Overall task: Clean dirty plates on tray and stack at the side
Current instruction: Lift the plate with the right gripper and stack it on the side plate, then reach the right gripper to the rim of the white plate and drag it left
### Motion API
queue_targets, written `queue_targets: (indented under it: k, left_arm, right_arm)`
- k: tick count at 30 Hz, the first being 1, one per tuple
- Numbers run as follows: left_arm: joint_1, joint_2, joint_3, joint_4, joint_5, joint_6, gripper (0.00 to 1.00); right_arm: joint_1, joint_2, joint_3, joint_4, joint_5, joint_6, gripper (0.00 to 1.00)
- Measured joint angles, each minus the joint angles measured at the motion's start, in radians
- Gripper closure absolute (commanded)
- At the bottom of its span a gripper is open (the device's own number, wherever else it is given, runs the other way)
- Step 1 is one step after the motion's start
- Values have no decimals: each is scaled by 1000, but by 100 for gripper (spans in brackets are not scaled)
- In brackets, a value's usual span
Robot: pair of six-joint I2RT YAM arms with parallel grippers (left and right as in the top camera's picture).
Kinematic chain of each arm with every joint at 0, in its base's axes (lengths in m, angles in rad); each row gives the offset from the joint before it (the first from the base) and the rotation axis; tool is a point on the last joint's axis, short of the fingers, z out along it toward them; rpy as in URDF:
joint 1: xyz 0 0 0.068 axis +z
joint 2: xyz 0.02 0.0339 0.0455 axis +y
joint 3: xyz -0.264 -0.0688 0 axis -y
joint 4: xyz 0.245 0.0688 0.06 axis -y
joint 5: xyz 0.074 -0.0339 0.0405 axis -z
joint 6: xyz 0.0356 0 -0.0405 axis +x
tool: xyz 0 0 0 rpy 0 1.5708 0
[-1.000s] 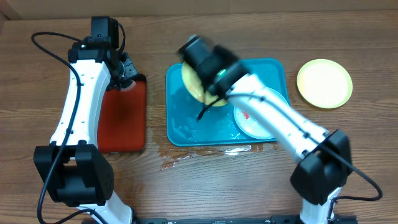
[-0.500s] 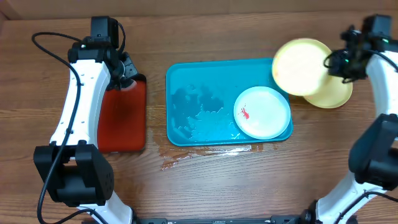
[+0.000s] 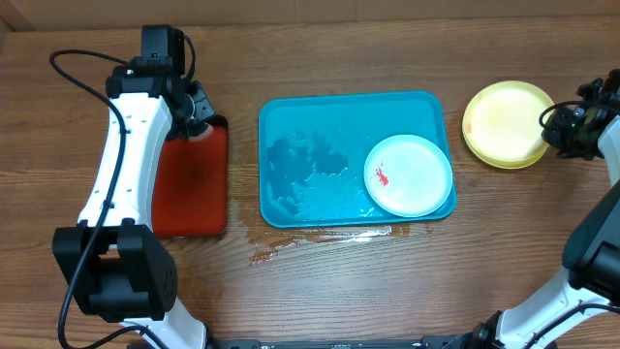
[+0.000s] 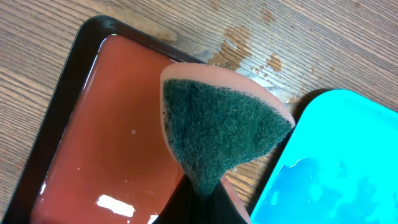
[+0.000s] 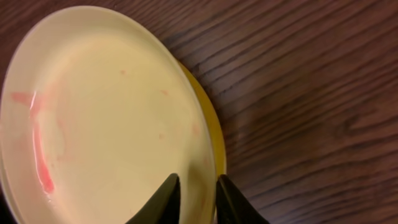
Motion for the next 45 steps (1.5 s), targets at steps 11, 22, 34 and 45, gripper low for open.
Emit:
queue_targets:
  k: [11,22,34,45]
  left_arm:
    - [0,0,0,0,1,0,96]
    - [0,0,0,1,3,0,96]
    - [0,0,0,1,7,0,96]
    - [0,0,0,1,7,0,96]
  right_arm:
    - [1,-8,2,-68,-228,-11,2]
    - [243,-127,36,-146,-576,-272,7]
    - [476,-55,35,-111,-212,-482,6]
    - [478,100,35,-160,-196,-502,18]
